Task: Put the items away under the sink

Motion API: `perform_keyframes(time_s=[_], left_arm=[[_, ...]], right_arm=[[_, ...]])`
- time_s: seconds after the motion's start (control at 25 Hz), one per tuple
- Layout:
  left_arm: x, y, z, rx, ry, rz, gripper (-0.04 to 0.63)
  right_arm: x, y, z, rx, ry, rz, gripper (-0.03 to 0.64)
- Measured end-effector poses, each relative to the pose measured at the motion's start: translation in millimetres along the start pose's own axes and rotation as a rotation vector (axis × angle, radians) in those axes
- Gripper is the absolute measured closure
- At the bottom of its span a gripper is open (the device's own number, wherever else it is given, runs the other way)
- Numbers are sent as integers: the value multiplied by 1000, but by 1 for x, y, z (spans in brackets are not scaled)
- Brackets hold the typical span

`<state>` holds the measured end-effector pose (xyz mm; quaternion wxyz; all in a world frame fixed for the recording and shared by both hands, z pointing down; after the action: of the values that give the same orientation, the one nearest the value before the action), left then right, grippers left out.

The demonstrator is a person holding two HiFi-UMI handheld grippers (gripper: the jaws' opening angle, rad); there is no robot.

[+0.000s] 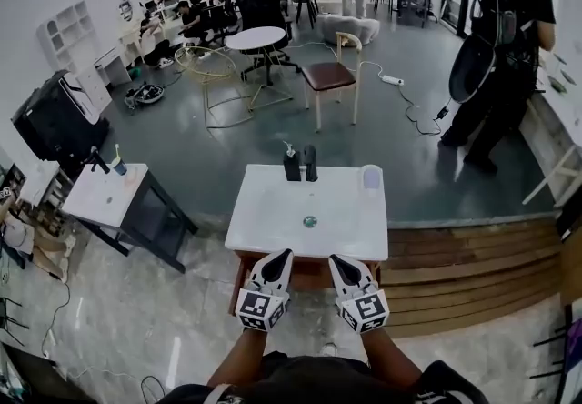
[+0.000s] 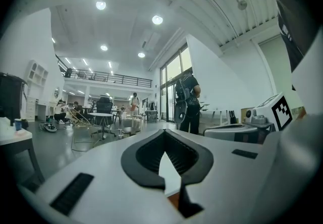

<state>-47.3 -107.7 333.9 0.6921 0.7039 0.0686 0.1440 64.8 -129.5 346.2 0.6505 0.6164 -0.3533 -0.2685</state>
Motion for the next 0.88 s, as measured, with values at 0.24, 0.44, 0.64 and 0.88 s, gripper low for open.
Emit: perform_keyframes(time_s=[0.24, 0.44, 0.64, 0.88], left_arm=[[0, 7, 5, -26, -10, -18, 589], [-15, 15, 25, -25, -8, -31, 589], [-47, 13, 54, 0, 3, -30, 589], [-93, 26, 94, -2, 26, -41, 589]], right_arm=[[10, 4, 1, -19, 8, 24, 594], [22, 10, 19, -43, 26, 16, 594], [37, 12, 58, -63, 53, 5, 594], [56, 8, 116, -63, 71, -16, 594]])
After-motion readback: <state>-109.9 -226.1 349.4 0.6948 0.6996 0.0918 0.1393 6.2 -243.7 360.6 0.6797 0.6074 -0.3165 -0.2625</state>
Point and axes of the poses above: the fingertips, and each gripper's own axes: z forward along the fingers, x to its right, y out of its underside, the point moved 1 cm from there along -z, backward along the fingers, and after that the axes turned 5 degrees about z, right-handed, at the moved point
